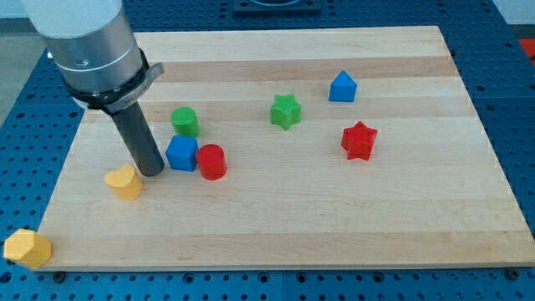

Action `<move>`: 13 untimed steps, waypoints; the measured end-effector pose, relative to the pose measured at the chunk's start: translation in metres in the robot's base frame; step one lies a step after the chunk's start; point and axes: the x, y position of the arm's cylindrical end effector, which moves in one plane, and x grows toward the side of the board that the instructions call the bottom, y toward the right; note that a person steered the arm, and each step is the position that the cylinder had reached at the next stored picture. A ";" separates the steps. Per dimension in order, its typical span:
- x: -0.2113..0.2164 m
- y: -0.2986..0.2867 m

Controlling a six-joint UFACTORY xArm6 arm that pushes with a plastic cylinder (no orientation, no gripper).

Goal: Move the yellow heart closer to the yellow hexagon

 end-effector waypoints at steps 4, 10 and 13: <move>0.020 -0.033; 0.058 -0.056; 0.060 -0.075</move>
